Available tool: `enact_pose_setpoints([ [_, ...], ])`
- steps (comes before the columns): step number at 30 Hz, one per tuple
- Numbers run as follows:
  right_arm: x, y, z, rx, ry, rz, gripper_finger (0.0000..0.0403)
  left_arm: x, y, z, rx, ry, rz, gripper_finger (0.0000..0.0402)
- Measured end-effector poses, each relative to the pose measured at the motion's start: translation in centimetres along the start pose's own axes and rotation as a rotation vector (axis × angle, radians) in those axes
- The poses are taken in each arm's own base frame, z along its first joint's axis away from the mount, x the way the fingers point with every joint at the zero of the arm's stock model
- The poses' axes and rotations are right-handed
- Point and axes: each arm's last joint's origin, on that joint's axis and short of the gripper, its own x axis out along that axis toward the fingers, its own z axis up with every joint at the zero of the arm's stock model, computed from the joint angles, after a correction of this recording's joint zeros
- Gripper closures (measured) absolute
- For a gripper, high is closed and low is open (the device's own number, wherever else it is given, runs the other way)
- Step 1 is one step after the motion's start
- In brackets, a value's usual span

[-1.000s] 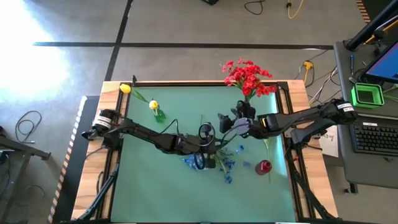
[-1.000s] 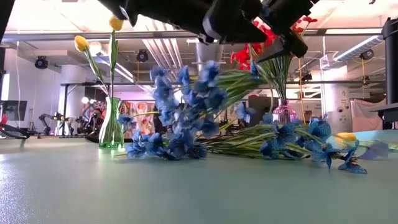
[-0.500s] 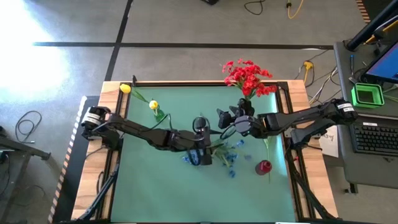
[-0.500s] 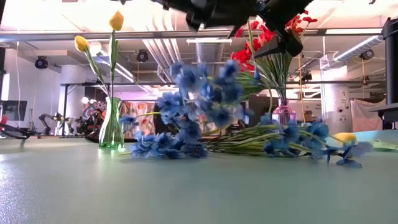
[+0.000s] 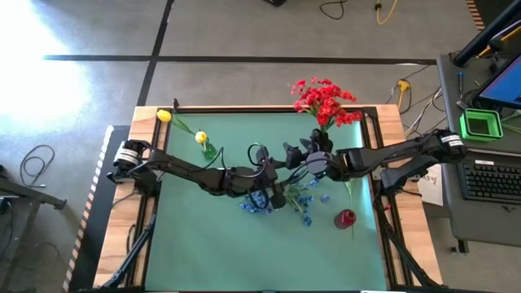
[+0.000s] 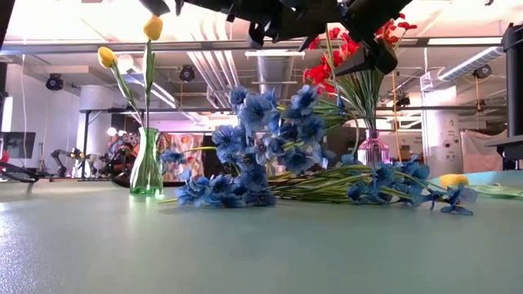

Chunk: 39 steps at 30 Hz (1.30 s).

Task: Sort flowers into vase by color
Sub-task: Put the blue flower into the red vase

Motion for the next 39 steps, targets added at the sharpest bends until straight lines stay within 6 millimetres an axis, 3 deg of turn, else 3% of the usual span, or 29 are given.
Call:
enact_pose_setpoints([
  [8, -0.01, 0.02, 0.09, 0.003, -0.010, -0.002, 0.0039, 0.37, 0.75, 0.18, -0.015, -0.023, 0.023, 0.0284],
  [15, -0.02, 0.04, 0.06, 0.001, -0.003, 0.003, 0.0039, 0.48, 0.98, 0.19, -0.006, -0.026, 0.031, 0.0390],
  [39, 0.02, -0.06, -0.10, -0.034, 0.006, -0.003, 0.0039, 0.42, 0.32, -0.21, 0.114, -0.011, -0.099, 0.0401],
])
